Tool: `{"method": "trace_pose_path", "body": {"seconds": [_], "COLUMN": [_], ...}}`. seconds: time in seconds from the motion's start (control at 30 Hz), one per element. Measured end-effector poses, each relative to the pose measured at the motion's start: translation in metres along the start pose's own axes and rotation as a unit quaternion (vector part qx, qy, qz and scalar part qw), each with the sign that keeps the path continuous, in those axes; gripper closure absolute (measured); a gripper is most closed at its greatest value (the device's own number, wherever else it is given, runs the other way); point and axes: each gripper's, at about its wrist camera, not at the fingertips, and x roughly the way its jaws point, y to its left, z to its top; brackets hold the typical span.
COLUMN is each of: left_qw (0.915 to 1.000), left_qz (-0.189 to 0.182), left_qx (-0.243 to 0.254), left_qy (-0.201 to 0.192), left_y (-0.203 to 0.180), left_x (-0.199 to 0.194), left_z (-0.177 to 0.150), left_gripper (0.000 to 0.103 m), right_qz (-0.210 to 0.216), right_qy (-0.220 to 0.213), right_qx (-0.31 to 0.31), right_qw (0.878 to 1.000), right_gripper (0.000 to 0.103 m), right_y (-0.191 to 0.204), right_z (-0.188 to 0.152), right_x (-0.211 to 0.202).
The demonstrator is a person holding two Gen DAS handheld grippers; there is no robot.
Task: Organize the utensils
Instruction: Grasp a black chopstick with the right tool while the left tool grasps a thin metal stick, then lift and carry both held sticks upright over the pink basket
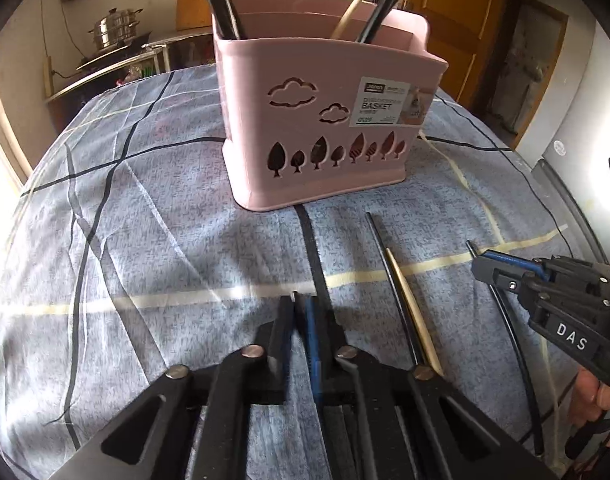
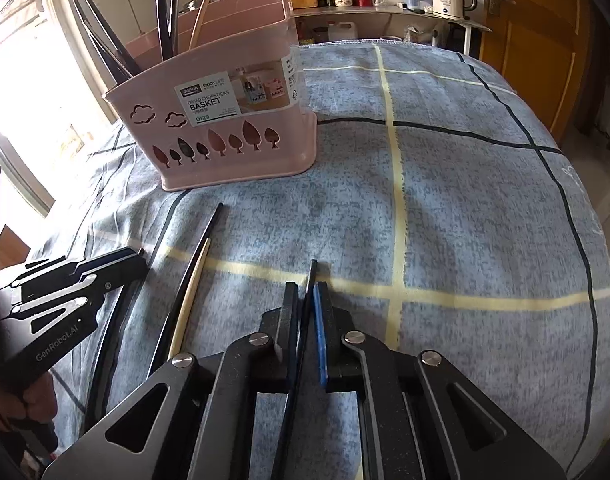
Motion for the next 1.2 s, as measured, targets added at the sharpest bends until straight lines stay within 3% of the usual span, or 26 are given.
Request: {"method": "trace_pose_path", "body": {"seconds": [0.23, 0.87, 1.2], "left_qw": [0.9999, 0.9885, 0.9829], "left_qz": [-0.009, -0.010, -0.010], "left_qx": [0.000, 0.023, 0.022], "left_qy": [-0.013, -0.149, -0.183], "left_y": [0.003, 0.000, 0.003], "left_x": [-0.018, -0.146, -0.176], "left_z": [0.010, 0.076, 0.089], "left_gripper": [0.098, 0.099, 0.100], "right_qz": [0.016, 0.026, 0.025], "right_qy": [-0.019, -0.163, -0.206], "right_qx": [0.012, -0.021, -0.025], "right_qw": [1.000, 0.986, 0.978], "right_gripper": [0.097, 0.099, 0.099], "right_y": [-0.004, 0.019, 0.019], "right_z": [0.006, 0.060, 0.068], "right_x": [-0.017, -0.128, -0.160]}}
